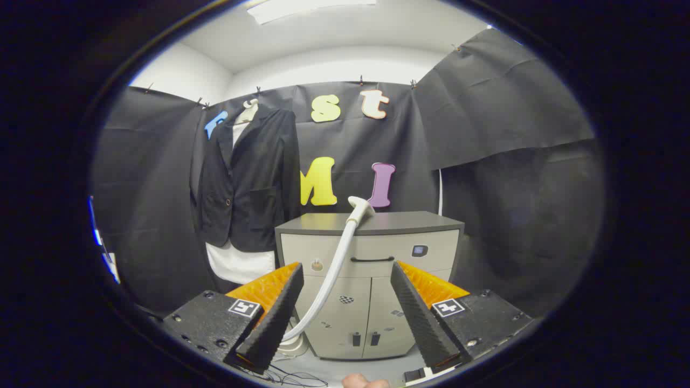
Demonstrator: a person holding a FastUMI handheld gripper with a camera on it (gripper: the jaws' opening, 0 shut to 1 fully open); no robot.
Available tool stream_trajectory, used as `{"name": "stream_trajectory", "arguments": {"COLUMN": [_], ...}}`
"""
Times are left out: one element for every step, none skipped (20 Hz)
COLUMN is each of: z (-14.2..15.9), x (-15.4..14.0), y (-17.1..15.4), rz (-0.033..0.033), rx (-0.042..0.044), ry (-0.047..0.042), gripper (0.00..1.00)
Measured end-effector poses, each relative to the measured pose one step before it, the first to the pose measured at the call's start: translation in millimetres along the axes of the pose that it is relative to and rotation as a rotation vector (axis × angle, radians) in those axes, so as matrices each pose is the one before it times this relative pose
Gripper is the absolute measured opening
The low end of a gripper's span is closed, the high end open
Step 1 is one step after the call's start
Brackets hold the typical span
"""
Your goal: Iron the clothes twice with a garment steamer, once on the left side and once on the right side.
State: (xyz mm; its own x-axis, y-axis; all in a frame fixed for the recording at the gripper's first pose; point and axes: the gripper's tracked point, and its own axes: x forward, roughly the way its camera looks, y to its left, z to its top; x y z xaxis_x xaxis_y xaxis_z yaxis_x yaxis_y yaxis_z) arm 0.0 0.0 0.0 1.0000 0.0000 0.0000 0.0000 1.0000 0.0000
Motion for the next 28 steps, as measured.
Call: {"name": "stream_trajectory", "arguments": {"z": [-1.89, -0.26, -1.13, -1.53, -1.78, -0.32, -0.76, -0.22, 0.17, 1.76, -0.04, 1.22, 1.07, 1.46, 0.54, 0.93, -0.94, -0.05, 0.28, -0.07, -3.06, -3.61, -3.5, -2.72, -0.82, 2.16, 2.52, 2.39], "x": [-0.96, -0.76, -0.96, -1.35, -0.96, -2.33, -0.68, -1.62, -0.95, -0.65, -0.11, -0.6, 1.1, 0.67, 2.15, 2.48, 2.1, 3.1, 1.71, 2.93, 2.63, 1.72, 1.86, 2.2, 1.68, 1.29, 1.65, 1.68], "y": [-1.52, -0.94, -1.38, 0.03, -0.81, 1.16, 0.31, 0.18, 0.06, -0.9, -0.61, -0.73, -1.62, -0.89, -0.07, 2.44, 2.2, 2.55, 3.47, 3.82, 4.24, 4.62, 5.83, 4.74, 6.73, 5.3, 6.58, 5.54], "rz": [0.00193, 0.0004, -0.00065, 0.00104, 0.00046, 0.00426, 0.00053, 0.00207, -0.00082, -0.00435, -0.00321, -0.00565, -0.00866, -0.00938, -0.00794, -0.00293, -0.00496, -0.00562, -0.00679, -0.01157, -0.01115, -0.01078, -0.01103, -0.01328, -0.01289, -0.01431, -0.00757, -0.00646], "rx": [-0.00207, -0.00258, -0.00371, -0.00403, -0.00239, 0.0008, 0.00079, 0.0007, -0.0024, -0.00141, -0.00095, -0.0017, -0.00327, -0.00388, -0.00093, 0.0012, 0.0009, 0.00597, 0.00583, 0.00458, 0.00085, 0.00106, 0.00141, 0.00266, 0.00675, 0.01074, 0.0146, 0.00977], "ry": [0.00619, 0.00404, 0.0057, 0.00593, 0.00675, 0.00407, 0.00321, 0.00412, 0.00225, 0.00061, 0.00178, 0.00057, 0.00052, 0.00195, 0.00255, 0.00375, 0.00654, 0.00612, 0.00017, 0.00044, 0.00433, 0.00748, 0.00811, 0.00654, 0.0003, -0.00837, -0.00995, -0.00413], "gripper": [1.0, 1.0, 1.0, 1.0, 1.0, 1.0, 1.0, 1.0, 1.0, 1.0, 1.0, 1.0, 1.0, 1.0, 1.0, 1.0, 1.0, 1.0, 1.0, 1.0, 1.0, 1.0, 1.0, 1.0, 1.0, 1.0, 1.0, 1.0]}}
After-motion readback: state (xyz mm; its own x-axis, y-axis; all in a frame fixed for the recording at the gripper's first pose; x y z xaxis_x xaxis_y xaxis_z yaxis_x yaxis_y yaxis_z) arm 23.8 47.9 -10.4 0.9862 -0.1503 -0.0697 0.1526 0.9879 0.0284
